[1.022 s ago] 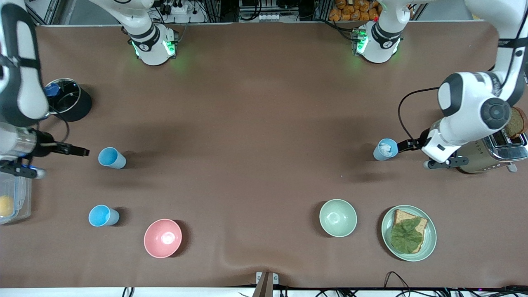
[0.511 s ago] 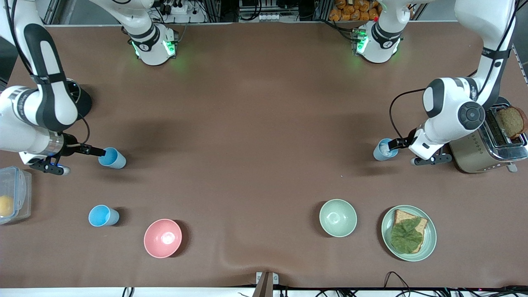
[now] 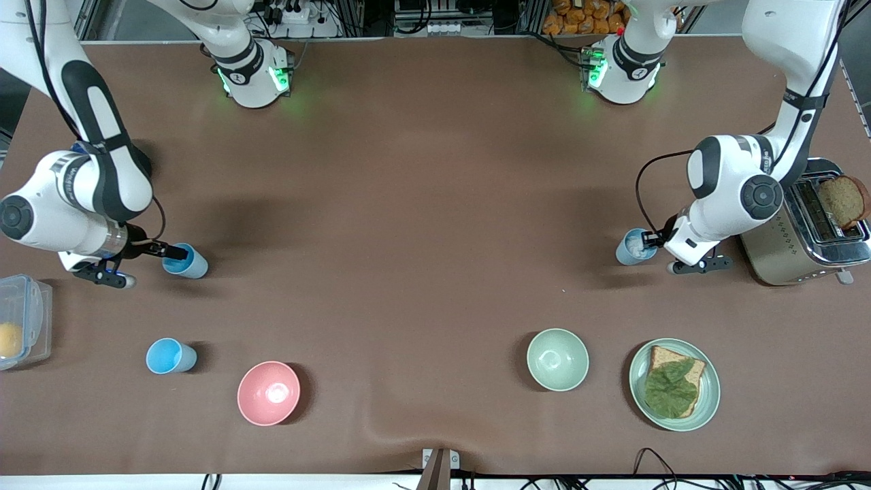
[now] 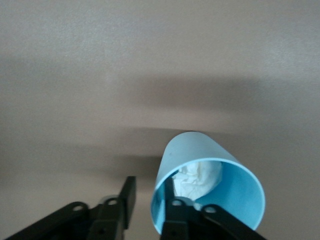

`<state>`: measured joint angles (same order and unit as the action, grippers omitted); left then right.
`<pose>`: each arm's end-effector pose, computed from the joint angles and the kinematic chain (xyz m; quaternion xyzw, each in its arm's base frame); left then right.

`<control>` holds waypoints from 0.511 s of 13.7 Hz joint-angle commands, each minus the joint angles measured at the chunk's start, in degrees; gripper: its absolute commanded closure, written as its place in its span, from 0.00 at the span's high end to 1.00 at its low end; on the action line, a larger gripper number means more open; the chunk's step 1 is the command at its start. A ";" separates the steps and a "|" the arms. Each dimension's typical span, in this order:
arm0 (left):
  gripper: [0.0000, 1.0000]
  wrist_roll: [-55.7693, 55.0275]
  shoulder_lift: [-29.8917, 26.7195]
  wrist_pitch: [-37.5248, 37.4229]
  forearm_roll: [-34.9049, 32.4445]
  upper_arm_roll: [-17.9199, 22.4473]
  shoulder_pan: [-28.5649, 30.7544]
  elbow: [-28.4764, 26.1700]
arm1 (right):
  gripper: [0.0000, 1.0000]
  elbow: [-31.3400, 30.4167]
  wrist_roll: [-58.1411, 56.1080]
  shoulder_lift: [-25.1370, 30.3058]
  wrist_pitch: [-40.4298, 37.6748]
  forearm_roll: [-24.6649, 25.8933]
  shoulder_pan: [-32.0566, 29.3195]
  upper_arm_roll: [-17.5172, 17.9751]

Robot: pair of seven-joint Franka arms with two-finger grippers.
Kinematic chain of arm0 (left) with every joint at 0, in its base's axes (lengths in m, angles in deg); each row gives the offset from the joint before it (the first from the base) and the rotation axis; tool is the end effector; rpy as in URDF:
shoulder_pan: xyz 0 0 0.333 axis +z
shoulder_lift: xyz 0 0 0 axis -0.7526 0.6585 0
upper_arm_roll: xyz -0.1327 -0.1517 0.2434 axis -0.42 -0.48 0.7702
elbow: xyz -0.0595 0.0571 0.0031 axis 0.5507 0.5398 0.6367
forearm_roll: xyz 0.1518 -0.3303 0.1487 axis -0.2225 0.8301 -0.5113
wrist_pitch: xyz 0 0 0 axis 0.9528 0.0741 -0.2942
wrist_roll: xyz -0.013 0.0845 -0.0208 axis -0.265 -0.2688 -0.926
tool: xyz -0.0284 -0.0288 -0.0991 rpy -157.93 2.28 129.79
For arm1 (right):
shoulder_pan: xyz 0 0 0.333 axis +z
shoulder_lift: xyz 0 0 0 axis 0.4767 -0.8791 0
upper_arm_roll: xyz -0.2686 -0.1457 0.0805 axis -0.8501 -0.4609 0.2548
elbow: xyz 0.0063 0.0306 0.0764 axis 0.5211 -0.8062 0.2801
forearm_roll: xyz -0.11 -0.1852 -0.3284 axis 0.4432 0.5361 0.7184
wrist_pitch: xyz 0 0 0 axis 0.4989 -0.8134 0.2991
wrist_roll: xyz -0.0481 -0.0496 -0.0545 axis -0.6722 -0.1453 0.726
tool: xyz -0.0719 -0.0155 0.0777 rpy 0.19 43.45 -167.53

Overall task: Stack blue cups with both arms
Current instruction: 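Close the left gripper on the tissue cup while the right gripper grasps its cup, then carry the tissue cup to the table center with the left gripper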

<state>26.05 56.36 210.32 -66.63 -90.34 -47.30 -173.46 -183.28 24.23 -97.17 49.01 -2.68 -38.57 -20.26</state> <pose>0.5356 -0.0212 0.2315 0.9973 0.0480 -0.0547 0.0116 0.5501 -0.1304 0.2258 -0.9868 0.1318 0.0901 0.0273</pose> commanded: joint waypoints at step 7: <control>0.00 -21.75 1.44 -0.18 0.91 -11.47 -6.32 8.77 | 0.00 0.96 1.97 0.83 -2.73 0.98 -1.15 0.78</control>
<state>11.69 56.37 210.55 -66.62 -100.29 -49.87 -167.46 -183.06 25.04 -97.56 48.58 -2.66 -38.64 -20.25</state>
